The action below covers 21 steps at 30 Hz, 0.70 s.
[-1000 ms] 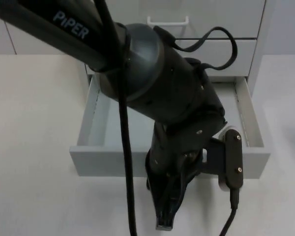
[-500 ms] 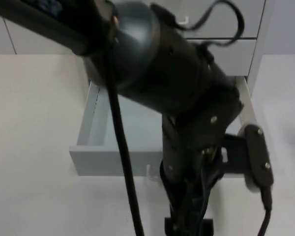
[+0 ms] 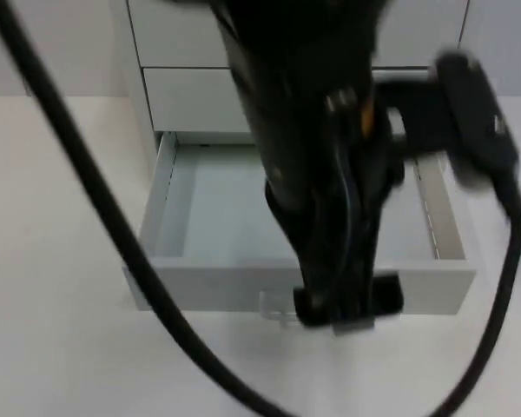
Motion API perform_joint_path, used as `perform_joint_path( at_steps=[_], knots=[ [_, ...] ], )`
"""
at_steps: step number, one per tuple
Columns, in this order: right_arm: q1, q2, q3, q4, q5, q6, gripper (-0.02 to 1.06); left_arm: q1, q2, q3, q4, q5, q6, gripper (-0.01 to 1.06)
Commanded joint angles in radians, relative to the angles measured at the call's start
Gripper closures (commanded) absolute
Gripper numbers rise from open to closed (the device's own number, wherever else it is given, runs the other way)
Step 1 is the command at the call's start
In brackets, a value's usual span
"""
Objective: Open the drawer with the left hand, place the block into the drawer with the right hand, then close the drawer with the left hand.
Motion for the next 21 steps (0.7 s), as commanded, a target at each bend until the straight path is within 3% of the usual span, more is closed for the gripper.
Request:
perform_joint_path(
  at_steps=[1,7,10,11,15,16,20,21],
  knots=[
    [-0.002,0.000,0.001,-0.004,0.002,0.003,-0.01,0.026,-0.063,0.003,-0.062,0.015,-0.018,0.00],
    [-0.002,0.000,0.001,-0.004,0.004,0.003,-0.01,0.169,-0.199,0.004,-0.163,0.016,-0.018,0.00],
    [-0.002,0.000,0.001,-0.004,0.014,0.003,-0.01,0.304,-0.281,0.004,-0.231,0.024,-0.018,0.00],
    [-0.002,0.000,0.001,-0.004,0.014,0.003,-0.01,0.304,-0.281,0.004,-0.231,0.024,-0.018,0.00],
    [-0.002,0.000,0.001,-0.004,0.026,0.003,-0.01,0.467,-0.363,0.004,-0.304,0.057,-0.024,0.00],
    [-0.002,0.000,0.001,-0.004,0.026,0.003,-0.01,0.467,-0.363,0.004,-0.304,0.057,-0.024,0.00],
    [-0.002,0.000,0.001,-0.004,0.039,0.003,-0.01,0.627,-0.429,0.004,-0.332,0.068,-0.114,0.00],
    [-0.002,0.000,0.001,-0.004,0.039,0.003,-0.01,0.627,-0.429,0.004,-0.332,0.068,-0.114,0.00]
  ],
)
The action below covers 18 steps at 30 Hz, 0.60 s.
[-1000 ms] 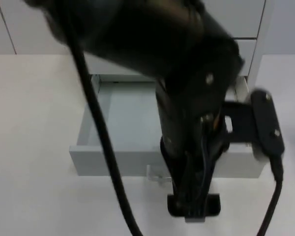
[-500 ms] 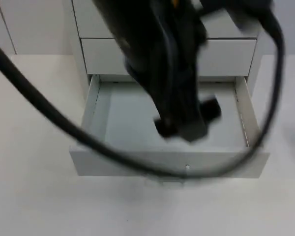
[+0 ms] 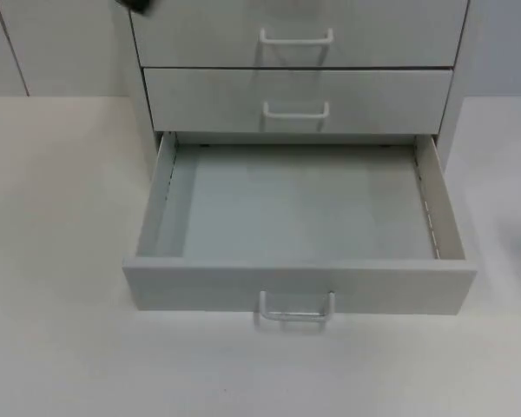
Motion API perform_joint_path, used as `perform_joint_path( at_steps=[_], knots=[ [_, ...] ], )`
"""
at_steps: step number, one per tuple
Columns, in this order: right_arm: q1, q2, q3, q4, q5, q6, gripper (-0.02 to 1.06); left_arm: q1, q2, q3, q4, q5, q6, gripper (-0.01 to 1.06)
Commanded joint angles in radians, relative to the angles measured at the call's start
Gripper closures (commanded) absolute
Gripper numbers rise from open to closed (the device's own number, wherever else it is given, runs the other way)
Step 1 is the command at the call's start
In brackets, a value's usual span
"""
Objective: Open the drawer with the left hand, place the block into the drawer with the right hand, then close the drawer with the left hand.
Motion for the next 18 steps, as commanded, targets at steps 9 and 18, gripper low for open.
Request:
perform_joint_path(
  at_steps=[9,18],
  knots=[
    [-0.002,0.000,0.022,-0.004,0.000,0.003,-0.01,0.272,-0.107,0.023,-0.014,0.120,-0.115,0.00],
    [-0.002,-0.004,0.022,0.007,0.038,0.003,-0.01,0.410,-0.240,0.203,0.012,0.093,-0.177,0.00]
  ],
)
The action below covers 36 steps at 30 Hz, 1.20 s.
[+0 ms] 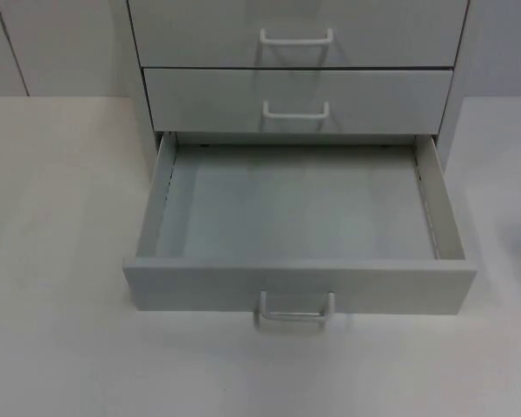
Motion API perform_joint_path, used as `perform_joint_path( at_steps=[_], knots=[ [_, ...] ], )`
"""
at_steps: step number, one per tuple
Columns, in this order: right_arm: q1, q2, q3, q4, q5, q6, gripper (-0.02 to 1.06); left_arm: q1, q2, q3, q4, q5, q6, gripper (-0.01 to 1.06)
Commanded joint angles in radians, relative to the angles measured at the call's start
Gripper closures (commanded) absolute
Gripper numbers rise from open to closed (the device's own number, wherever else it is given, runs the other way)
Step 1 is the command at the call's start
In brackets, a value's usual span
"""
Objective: Open the drawer with the left hand, place the block into the drawer with the right hand, then close the drawer with the left hand.
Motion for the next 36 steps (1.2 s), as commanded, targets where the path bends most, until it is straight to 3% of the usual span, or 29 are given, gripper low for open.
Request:
perform_joint_path(
  at_steps=[1,10,21,24,29,36],
  knots=[
    [-0.002,-0.004,0.001,0.005,0.001,0.000,-0.01,0.021,-0.038,0.039,0.007,-0.021,-0.026,0.00],
    [-0.002,-0.004,0.001,0.024,0.009,0.000,-0.01,0.074,-0.194,0.188,0.045,-0.032,-0.058,0.00],
    [-0.002,0.010,-0.016,0.016,0.067,0.042,-0.01,0.074,-0.228,0.200,0.054,-0.020,-0.058,0.00],
    [-0.004,0.092,-0.085,-0.015,0.124,0.079,-0.01,0.074,-0.227,0.200,0.070,-0.020,-0.054,0.00],
    [-0.004,0.276,-0.197,-0.028,0.135,0.107,-0.01,0.074,-0.227,0.200,0.072,-0.020,-0.054,0.00],
    [-0.006,0.522,-0.284,-0.022,0.095,0.109,-0.01,0.074,-0.227,0.200,0.072,-0.018,-0.054,0.00]
  ],
)
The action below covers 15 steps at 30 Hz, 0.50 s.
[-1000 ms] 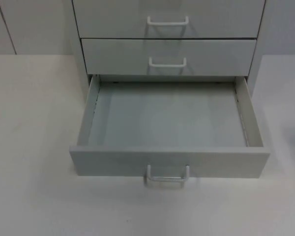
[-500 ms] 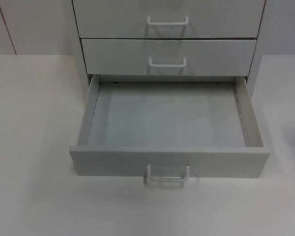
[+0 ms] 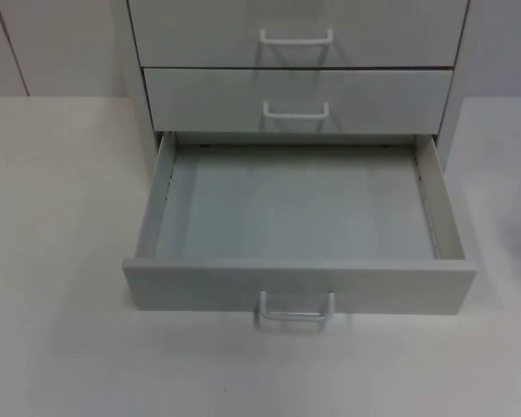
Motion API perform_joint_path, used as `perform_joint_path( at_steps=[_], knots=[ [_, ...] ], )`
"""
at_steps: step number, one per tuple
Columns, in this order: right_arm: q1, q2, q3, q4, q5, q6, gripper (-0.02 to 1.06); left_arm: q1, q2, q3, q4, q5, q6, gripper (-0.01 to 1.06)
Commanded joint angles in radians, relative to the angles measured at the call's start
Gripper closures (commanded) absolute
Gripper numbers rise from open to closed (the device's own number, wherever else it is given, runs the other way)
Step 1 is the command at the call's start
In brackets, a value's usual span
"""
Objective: Open the drawer with the left hand, place the block into the drawer with the right hand, then close the drawer with the left hand.
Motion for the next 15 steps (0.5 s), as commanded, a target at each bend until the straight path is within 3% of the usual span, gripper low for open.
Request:
perform_joint_path(
  at_steps=[1,15],
  knots=[
    [-0.006,0.090,-0.034,-0.004,-0.048,0.006,-0.01,0.005,-0.007,0.005,0.008,-0.003,-0.005,0.00],
    [-0.003,0.476,-0.121,-0.005,-0.324,0.044,-0.01,0.005,-0.007,0.005,0.034,0.000,-0.005,0.00]
  ],
)
